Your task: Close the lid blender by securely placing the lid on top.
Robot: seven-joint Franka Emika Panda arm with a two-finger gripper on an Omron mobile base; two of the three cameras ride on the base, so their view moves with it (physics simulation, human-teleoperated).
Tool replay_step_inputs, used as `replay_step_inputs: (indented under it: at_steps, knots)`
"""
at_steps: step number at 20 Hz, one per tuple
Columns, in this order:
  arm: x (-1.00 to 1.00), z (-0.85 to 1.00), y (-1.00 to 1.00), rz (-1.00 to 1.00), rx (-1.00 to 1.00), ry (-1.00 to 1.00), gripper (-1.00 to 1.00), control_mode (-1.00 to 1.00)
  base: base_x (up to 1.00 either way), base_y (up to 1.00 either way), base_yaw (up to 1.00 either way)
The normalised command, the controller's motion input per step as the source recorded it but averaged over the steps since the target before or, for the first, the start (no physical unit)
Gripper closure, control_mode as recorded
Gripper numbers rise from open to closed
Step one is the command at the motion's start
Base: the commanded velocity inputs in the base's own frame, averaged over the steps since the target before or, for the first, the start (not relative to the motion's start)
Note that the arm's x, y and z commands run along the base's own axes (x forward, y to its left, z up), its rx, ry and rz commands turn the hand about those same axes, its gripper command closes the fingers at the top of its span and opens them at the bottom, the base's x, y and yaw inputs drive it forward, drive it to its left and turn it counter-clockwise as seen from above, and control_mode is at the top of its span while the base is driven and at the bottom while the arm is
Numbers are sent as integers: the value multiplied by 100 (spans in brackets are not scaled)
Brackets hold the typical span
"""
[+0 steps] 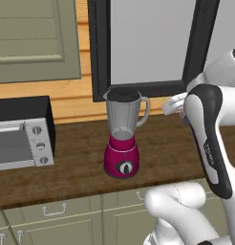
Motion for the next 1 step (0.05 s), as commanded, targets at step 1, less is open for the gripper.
replay_step_inputs:
  at_steps: [1]
  knots:
    - [0, -6, 0, 0, -3, 0, -100, -100, 0, 0, 0]
